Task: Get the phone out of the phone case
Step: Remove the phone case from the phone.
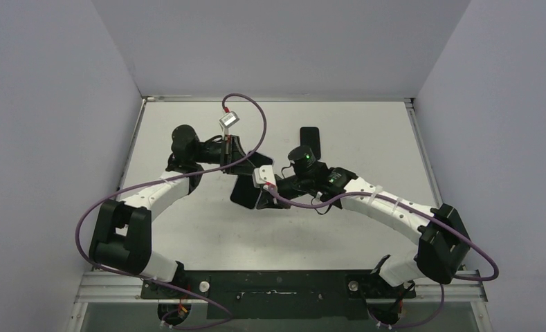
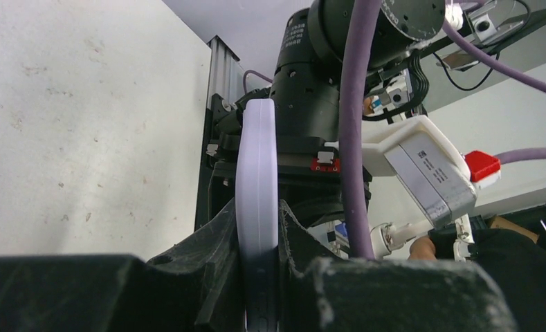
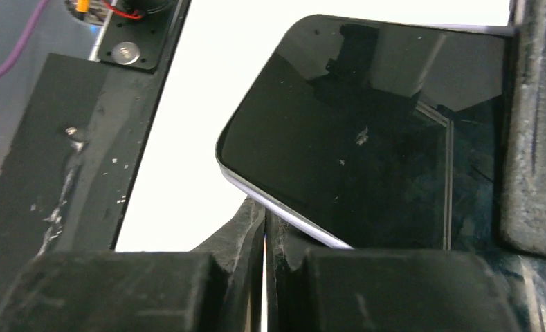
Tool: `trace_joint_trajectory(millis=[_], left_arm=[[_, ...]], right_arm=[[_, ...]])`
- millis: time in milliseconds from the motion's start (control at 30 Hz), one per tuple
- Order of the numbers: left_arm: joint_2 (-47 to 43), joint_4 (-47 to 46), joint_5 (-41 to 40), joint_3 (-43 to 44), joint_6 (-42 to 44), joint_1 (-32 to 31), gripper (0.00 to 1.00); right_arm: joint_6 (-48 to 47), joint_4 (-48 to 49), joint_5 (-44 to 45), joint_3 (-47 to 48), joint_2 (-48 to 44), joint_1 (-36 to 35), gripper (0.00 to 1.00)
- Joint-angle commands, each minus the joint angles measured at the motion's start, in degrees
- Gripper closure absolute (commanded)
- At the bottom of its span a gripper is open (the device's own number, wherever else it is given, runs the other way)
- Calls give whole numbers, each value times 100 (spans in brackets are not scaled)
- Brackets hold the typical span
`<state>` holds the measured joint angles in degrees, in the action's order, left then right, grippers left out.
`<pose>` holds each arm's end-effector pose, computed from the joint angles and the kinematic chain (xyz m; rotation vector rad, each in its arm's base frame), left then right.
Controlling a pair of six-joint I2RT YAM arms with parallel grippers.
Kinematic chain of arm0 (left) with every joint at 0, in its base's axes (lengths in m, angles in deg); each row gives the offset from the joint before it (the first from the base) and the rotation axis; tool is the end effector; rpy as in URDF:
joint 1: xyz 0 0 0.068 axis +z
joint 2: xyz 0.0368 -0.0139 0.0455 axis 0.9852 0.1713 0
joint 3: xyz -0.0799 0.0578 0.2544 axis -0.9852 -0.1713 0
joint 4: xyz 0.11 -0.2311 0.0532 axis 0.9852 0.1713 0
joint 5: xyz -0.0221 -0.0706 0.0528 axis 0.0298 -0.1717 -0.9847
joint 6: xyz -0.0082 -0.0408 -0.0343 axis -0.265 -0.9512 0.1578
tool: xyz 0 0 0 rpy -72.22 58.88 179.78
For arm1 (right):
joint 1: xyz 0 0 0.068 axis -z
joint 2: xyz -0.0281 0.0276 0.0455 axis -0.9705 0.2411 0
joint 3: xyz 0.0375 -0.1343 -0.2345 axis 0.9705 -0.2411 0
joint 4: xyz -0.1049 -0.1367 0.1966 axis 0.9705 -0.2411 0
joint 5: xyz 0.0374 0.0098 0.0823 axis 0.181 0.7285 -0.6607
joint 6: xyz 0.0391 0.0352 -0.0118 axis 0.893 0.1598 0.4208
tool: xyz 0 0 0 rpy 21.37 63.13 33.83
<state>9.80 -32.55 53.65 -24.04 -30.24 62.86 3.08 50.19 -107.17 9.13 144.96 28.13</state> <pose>0.2838 -0.1248 0.2954 0.6804 1.8541 -1.9742 0.1884 0.2501 0.2862 -1.7111 1.3238 1.1630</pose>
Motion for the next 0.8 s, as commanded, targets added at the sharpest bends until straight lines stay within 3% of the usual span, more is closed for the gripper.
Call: trace_joint_trajectory(millis=[0, 100, 200, 300, 400, 500, 767], left_arm=[[-89, -791, -280, -16, -469, -148, 100], [-175, -803, -497, -111, -413, -11, 100], [-356, -739, -927, -293, -275, 259, 100], [-536, -437, -1617, -470, -39, 468, 100], [-776, 97, -2442, -622, 248, 506, 100], [-933, 196, -3139, -853, 145, 505, 100], [-1065, -1009, -4319, -1711, -1288, 398, 100]], right_arm=[[15, 1431, 801, -157, -320, -15, 100], [311, 1560, 807, -314, -432, 166, 100], [838, 1574, 664, -497, -594, 513, 91], [1594, 1861, 557, -730, -838, 866, 67], [2444, 2046, 569, -906, -1069, 1039, 50], [3366, 2344, 479, -1068, -1169, 1064, 45], [5502, 4095, 845, -1874, -1254, 1074, 44]])
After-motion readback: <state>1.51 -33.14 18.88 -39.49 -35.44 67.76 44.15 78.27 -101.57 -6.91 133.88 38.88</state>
